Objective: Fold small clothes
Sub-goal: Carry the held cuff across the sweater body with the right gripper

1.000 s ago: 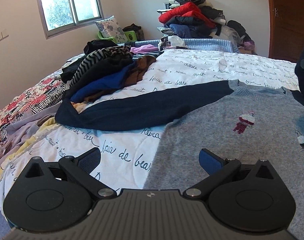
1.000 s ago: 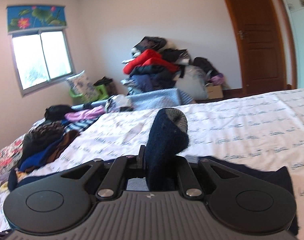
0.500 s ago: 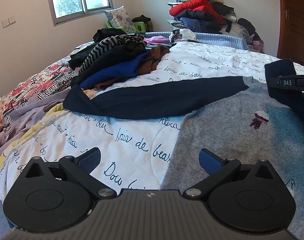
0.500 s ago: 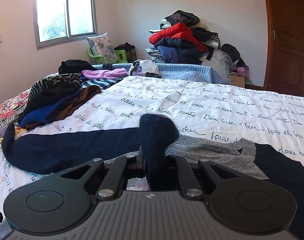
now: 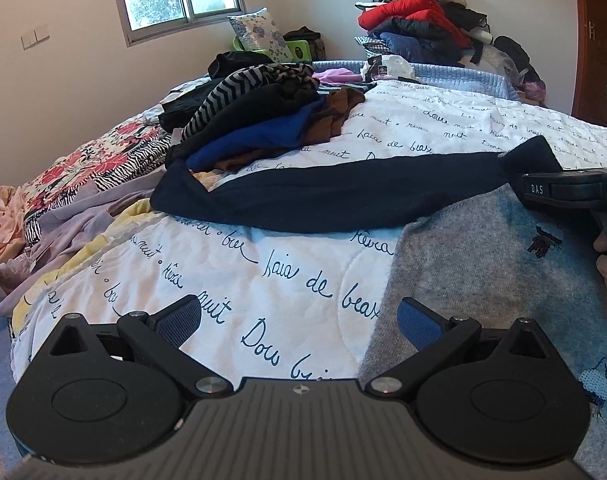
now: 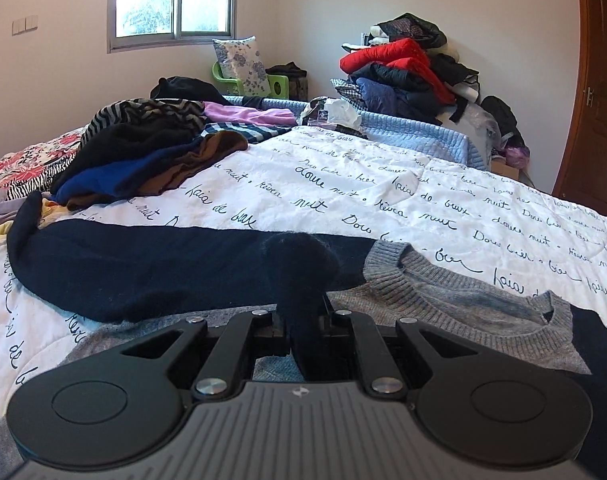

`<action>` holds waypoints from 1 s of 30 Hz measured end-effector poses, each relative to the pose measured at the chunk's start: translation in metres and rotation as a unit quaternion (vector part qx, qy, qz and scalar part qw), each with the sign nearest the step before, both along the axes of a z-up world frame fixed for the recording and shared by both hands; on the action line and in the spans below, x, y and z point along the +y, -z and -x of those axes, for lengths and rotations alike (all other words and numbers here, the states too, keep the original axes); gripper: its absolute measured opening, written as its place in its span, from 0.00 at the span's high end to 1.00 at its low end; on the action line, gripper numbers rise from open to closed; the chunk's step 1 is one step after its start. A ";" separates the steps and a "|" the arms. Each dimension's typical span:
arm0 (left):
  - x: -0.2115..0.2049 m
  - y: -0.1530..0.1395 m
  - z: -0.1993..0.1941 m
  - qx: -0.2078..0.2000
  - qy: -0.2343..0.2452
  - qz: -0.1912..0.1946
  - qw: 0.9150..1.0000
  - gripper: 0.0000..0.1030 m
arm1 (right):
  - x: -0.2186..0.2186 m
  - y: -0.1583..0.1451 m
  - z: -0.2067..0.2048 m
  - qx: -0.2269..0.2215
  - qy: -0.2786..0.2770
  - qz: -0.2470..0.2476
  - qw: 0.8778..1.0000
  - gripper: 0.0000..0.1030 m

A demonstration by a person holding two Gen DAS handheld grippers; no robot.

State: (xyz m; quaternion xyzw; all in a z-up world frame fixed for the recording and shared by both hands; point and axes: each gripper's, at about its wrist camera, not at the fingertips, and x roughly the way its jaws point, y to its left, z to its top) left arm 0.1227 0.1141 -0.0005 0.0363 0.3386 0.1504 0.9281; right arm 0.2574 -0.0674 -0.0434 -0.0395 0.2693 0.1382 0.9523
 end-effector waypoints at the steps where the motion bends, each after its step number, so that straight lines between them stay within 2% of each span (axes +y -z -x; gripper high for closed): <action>1: 0.001 0.000 0.000 0.000 -0.001 0.001 1.000 0.00 | 0.002 0.001 -0.001 0.002 0.001 0.001 1.000 0.90; 6: 0.004 0.001 0.002 0.003 -0.004 0.005 1.000 0.00 | 0.012 0.012 -0.010 0.039 -0.023 -0.004 0.999 0.89; 11: 0.008 0.002 0.003 0.005 -0.008 0.006 1.000 0.00 | 0.006 0.017 -0.009 0.067 -0.048 -0.059 0.995 0.73; 13: 0.009 0.003 0.002 0.007 -0.010 0.009 1.000 0.00 | 0.002 0.015 -0.011 0.074 -0.052 -0.070 0.993 0.72; 18: 0.009 0.004 0.002 0.011 -0.007 0.021 1.000 0.00 | 0.006 0.016 -0.008 0.069 -0.050 -0.039 0.996 0.72; 19: 0.008 0.004 0.002 0.011 -0.005 0.019 1.000 0.00 | 0.007 0.016 -0.006 0.064 -0.051 -0.034 0.996 0.76; 20: 0.008 0.004 0.003 0.010 -0.005 0.017 1.000 0.00 | 0.008 0.016 -0.004 0.060 -0.053 -0.029 0.996 0.84; 23: 0.008 0.003 0.003 0.008 -0.007 0.015 1.000 0.00 | 0.012 0.013 0.002 0.042 -0.055 -0.026 0.997 0.88; 30: 0.010 0.005 0.003 0.010 -0.010 0.023 1.000 0.00 | 0.029 0.007 0.002 0.031 -0.066 -0.026 0.997 0.88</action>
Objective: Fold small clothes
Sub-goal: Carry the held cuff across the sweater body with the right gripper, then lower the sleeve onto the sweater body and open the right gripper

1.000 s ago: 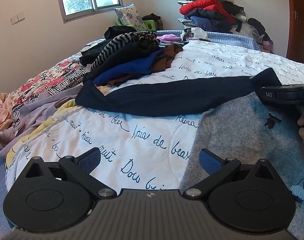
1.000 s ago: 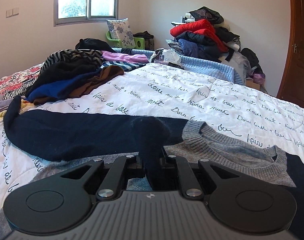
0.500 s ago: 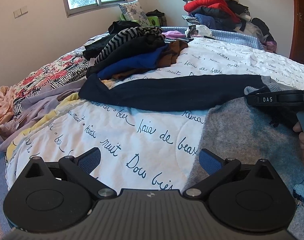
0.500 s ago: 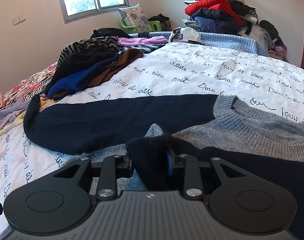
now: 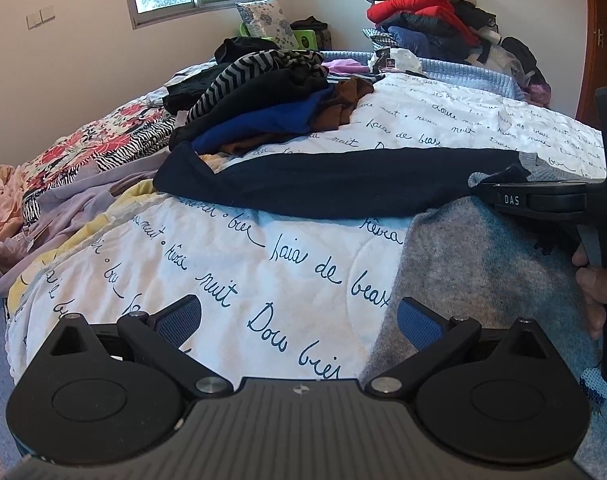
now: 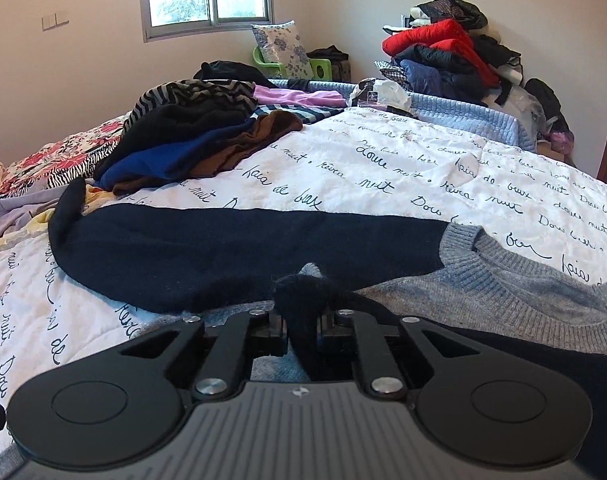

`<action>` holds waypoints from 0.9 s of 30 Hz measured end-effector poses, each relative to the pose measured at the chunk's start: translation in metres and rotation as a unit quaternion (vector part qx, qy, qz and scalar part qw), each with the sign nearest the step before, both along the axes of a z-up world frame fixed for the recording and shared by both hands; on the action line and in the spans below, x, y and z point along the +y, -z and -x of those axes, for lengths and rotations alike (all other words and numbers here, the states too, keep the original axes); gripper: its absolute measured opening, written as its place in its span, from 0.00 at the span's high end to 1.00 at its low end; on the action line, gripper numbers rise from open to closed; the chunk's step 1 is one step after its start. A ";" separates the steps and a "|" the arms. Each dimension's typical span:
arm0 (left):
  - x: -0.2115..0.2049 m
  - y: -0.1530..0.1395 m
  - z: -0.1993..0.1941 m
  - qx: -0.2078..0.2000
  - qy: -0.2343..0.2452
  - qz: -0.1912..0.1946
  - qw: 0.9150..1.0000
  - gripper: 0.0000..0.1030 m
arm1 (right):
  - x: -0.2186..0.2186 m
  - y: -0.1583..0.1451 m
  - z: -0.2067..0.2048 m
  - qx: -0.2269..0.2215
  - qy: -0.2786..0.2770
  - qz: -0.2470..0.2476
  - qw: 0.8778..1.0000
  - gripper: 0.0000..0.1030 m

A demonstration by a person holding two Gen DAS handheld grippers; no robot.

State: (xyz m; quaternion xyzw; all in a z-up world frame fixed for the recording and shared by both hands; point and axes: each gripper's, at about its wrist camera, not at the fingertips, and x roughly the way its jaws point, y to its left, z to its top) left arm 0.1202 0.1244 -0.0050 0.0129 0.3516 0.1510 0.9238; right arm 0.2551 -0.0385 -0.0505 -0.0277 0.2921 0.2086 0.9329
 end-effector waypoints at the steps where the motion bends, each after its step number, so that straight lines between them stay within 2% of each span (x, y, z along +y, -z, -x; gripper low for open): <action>1: -0.001 0.000 0.000 0.001 0.001 -0.001 1.000 0.00 | 0.002 0.001 0.000 0.000 0.000 0.002 1.000 0.88; 4: -0.001 0.001 -0.001 0.003 0.001 -0.003 1.000 0.00 | 0.009 0.010 -0.005 0.020 0.000 0.014 1.000 0.87; 6: -0.001 0.001 -0.001 0.001 0.001 -0.003 1.000 0.00 | 0.008 0.013 -0.006 0.034 -0.008 0.013 0.999 0.82; 7: 0.000 0.001 -0.001 0.000 0.000 -0.003 1.000 0.00 | 0.006 0.010 -0.005 0.035 -0.012 0.011 0.999 0.75; 8: 0.001 0.001 -0.001 0.001 -0.002 -0.003 1.000 0.00 | 0.003 0.007 -0.002 0.042 -0.020 0.005 0.999 0.60; 10: 0.004 0.002 -0.002 0.002 -0.006 -0.001 1.000 0.00 | -0.009 -0.002 0.008 0.039 -0.030 -0.033 0.998 0.38; 12: 0.007 0.004 -0.004 0.004 -0.013 0.000 1.000 0.00 | -0.026 -0.009 0.015 0.039 -0.026 -0.075 0.996 0.38; 15: 0.009 0.004 -0.007 0.007 -0.018 0.005 1.000 0.00 | -0.041 -0.008 0.015 0.067 -0.018 -0.112 0.991 0.38; 18: 0.006 0.003 -0.009 0.006 -0.011 0.008 1.000 0.00 | -0.032 0.007 0.011 0.100 -0.035 -0.086 0.991 0.37; 20: 0.006 0.000 -0.010 0.005 -0.003 0.003 1.000 0.00 | -0.023 0.010 0.016 0.087 -0.032 -0.047 0.995 0.37; 24: 0.016 -0.003 -0.014 0.000 -0.018 -0.012 1.000 0.00 | -0.023 -0.005 0.032 0.060 -0.059 -0.086 0.993 0.37; 26: 0.027 -0.005 -0.019 -0.002 -0.028 -0.011 1.000 0.00 | -0.015 -0.004 0.031 0.069 -0.076 -0.069 0.992 0.32; 27: 0.033 -0.006 -0.022 -0.002 -0.035 -0.013 0.999 0.00 | -0.010 0.001 0.028 0.088 -0.083 -0.052 0.991 0.31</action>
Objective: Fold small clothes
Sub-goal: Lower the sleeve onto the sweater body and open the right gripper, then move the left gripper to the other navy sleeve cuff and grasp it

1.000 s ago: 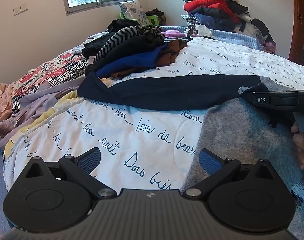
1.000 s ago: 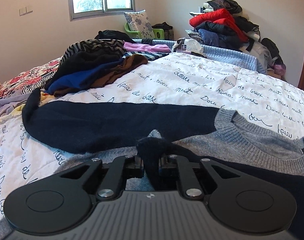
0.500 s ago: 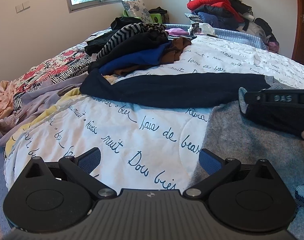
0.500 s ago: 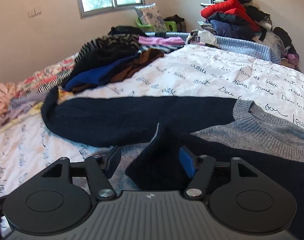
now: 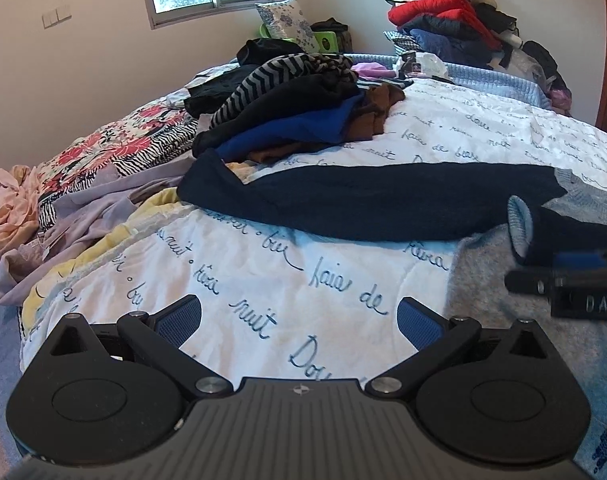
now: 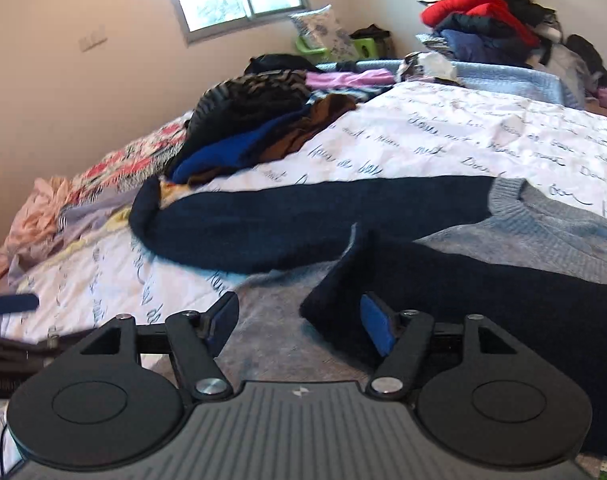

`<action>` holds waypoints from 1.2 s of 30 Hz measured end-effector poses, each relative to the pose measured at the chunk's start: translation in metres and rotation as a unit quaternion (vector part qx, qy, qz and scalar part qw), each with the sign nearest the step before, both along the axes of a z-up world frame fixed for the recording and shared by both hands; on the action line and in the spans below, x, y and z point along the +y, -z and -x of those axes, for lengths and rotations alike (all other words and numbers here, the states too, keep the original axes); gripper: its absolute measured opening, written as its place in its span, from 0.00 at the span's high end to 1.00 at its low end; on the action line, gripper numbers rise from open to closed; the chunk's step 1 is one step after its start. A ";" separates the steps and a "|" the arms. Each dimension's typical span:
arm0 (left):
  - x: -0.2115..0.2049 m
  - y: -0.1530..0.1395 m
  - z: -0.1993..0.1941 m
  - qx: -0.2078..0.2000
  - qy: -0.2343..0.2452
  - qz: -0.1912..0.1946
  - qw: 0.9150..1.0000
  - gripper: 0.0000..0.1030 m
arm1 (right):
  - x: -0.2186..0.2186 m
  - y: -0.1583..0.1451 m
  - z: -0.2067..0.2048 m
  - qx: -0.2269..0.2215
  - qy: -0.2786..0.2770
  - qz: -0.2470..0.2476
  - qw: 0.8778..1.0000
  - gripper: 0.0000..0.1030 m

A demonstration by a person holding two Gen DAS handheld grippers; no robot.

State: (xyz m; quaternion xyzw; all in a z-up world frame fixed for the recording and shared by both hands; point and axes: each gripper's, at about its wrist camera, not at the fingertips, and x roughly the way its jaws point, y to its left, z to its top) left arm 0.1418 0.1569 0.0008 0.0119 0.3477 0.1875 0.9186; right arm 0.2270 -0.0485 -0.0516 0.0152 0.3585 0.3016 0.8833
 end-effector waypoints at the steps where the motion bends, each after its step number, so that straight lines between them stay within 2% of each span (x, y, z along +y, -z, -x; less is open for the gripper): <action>1: 0.007 -0.001 -0.004 -0.001 -0.010 -0.001 1.000 0.00 | 0.004 0.006 -0.002 0.015 0.001 0.018 1.000 0.31; 3: 0.024 -0.007 -0.014 -0.007 -0.025 -0.003 1.000 0.00 | 0.001 0.006 0.004 0.005 0.013 0.016 1.000 0.31; 6: 0.051 -0.014 -0.035 -0.006 -0.055 0.005 0.998 0.00 | -0.012 -0.004 0.017 0.006 0.012 -0.015 1.000 0.31; 11: 0.106 -0.020 -0.093 0.008 -0.100 0.072 0.992 0.00 | -0.035 -0.017 0.048 -0.006 0.010 -0.034 0.999 0.31; 13: 0.125 -0.016 -0.122 0.035 -0.122 0.084 0.988 0.00 | -0.044 -0.019 0.060 -0.010 0.014 -0.041 0.999 0.31; 15: 0.140 -0.011 -0.152 0.058 -0.153 0.070 0.984 0.00 | -0.054 -0.020 0.073 -0.013 0.021 -0.046 0.999 0.30; 17: 0.148 -0.008 -0.176 0.072 -0.173 0.036 0.982 0.00 | -0.065 -0.019 0.083 -0.012 0.035 -0.059 0.998 0.30; 19: 0.156 0.000 -0.200 0.099 -0.198 0.003 0.975 0.00 | -0.076 -0.017 0.090 -0.005 0.045 -0.072 0.996 0.30; 22: 0.169 0.016 -0.226 0.139 -0.210 -0.004 0.968 0.00 | -0.086 -0.012 0.096 0.000 0.057 -0.071 0.996 0.29; 24: 0.174 0.024 -0.230 0.153 -0.230 -0.023 0.961 0.00 | -0.087 -0.009 0.098 -0.002 0.063 -0.058 0.996 0.29; 27: 0.179 0.024 -0.214 0.137 -0.252 -0.039 0.957 0.00 | -0.085 -0.008 0.101 -0.013 0.061 -0.039 0.997 0.29; 33: 0.201 0.025 -0.167 0.113 -0.248 0.020 0.962 0.00 | -0.082 -0.006 0.104 -0.011 0.048 -0.055 0.997 0.29; 36: 0.213 0.026 -0.149 0.088 -0.246 0.071 0.963 0.00 | -0.078 -0.005 0.104 -0.008 0.043 -0.059 0.997 0.29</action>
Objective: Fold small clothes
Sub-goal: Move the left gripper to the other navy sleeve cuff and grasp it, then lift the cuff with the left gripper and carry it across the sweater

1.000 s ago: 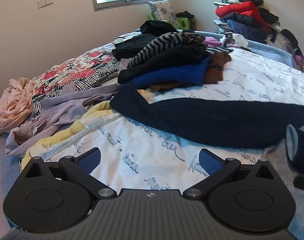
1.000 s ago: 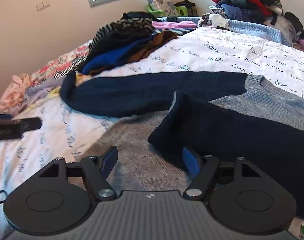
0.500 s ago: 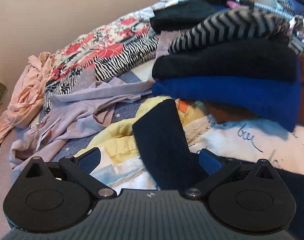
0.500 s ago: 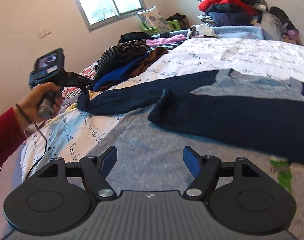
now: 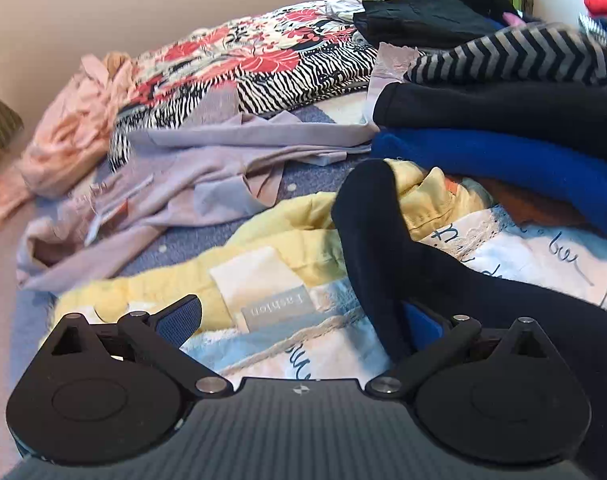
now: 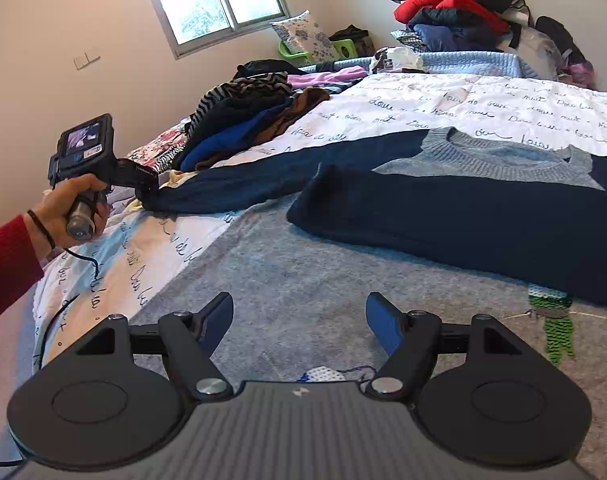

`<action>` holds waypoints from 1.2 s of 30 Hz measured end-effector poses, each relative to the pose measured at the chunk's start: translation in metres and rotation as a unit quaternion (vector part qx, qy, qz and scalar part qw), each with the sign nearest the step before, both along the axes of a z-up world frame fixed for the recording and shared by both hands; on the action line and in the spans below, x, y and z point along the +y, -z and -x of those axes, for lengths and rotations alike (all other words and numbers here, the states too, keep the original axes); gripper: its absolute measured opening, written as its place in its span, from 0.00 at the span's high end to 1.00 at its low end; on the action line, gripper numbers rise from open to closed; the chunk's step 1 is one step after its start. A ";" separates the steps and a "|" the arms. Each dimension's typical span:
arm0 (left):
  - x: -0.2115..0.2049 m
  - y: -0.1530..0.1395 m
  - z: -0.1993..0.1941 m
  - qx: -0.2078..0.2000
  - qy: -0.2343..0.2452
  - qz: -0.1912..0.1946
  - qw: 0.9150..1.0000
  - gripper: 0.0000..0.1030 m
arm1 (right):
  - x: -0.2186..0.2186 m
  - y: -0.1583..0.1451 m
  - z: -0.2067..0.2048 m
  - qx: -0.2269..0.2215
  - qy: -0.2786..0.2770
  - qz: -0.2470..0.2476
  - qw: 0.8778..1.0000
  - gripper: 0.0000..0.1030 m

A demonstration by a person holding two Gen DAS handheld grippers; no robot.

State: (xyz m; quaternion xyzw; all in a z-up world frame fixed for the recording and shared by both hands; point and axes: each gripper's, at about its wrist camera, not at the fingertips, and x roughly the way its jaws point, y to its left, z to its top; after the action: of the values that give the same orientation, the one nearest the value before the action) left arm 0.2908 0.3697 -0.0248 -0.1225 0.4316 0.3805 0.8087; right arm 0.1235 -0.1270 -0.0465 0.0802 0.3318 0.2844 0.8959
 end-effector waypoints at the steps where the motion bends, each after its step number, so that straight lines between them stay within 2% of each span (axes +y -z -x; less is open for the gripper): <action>1: 0.004 -0.001 0.006 -0.018 -0.002 0.019 1.000 0.00 | 0.001 0.000 0.001 -0.001 -0.001 0.001 1.000 0.29; 4: 0.016 0.000 0.019 -0.079 -0.021 0.082 0.993 0.00 | 0.003 0.000 0.005 -0.003 -0.006 0.006 1.000 0.29; 6: 0.024 0.002 0.024 -0.121 -0.036 0.133 0.983 0.00 | 0.001 0.002 0.004 0.001 0.002 0.007 1.000 0.29; 8: 0.028 0.003 0.027 -0.159 -0.048 0.161 0.973 0.04 | -0.001 0.005 0.003 0.008 0.009 0.006 1.000 0.29; 9: 0.027 0.002 0.027 -0.176 -0.046 0.165 0.969 0.11 | -0.002 0.005 0.004 0.009 0.013 0.005 1.000 0.29; 10: 0.027 0.001 0.027 -0.187 -0.041 0.166 0.967 0.25 | -0.003 0.005 0.004 0.009 0.014 0.005 1.000 0.29; 12: 0.029 -0.001 0.023 -0.191 -0.036 0.171 0.966 0.40 | -0.004 0.006 0.005 0.011 0.015 0.005 1.000 0.29; 14: 0.034 0.003 0.019 -0.190 -0.045 0.190 0.962 0.45 | -0.003 0.007 0.004 0.012 0.015 0.007 1.000 0.29; 17: 0.042 0.008 0.020 -0.207 -0.063 0.207 0.954 0.46 | -0.002 0.009 0.004 0.015 0.016 0.008 1.000 0.29; 20: 0.046 0.008 0.021 -0.215 -0.067 0.201 0.953 0.46 | 0.000 0.010 0.005 0.017 0.014 0.008 1.000 0.29; 23: 0.049 0.006 0.024 -0.224 -0.068 0.197 0.952 0.55 | 0.000 0.008 0.008 0.014 0.011 0.012 1.000 0.29; 27: 0.050 0.007 0.030 -0.227 -0.065 0.202 0.951 0.82 | -0.003 0.008 0.010 0.015 0.014 0.008 1.000 0.29; 29: 0.051 0.007 0.034 -0.234 -0.069 0.198 0.949 0.87 | -0.004 0.008 0.009 0.017 0.018 0.007 1.000 0.29; 31: 0.048 0.003 0.039 -0.244 -0.071 0.179 0.951 0.92 | -0.004 0.008 0.010 0.017 0.018 0.006 1.000 0.29; 36: 0.027 -0.020 0.043 -0.251 -0.050 0.109 0.961 0.92 | -0.007 0.003 0.016 0.003 0.023 0.007 1.000 0.29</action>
State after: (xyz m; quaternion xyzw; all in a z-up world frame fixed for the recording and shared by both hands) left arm 0.2478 0.3969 -0.0050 -0.3227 0.2468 0.3282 0.8528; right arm 0.1071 -0.1336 -0.0490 0.0821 0.3343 0.2608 0.9019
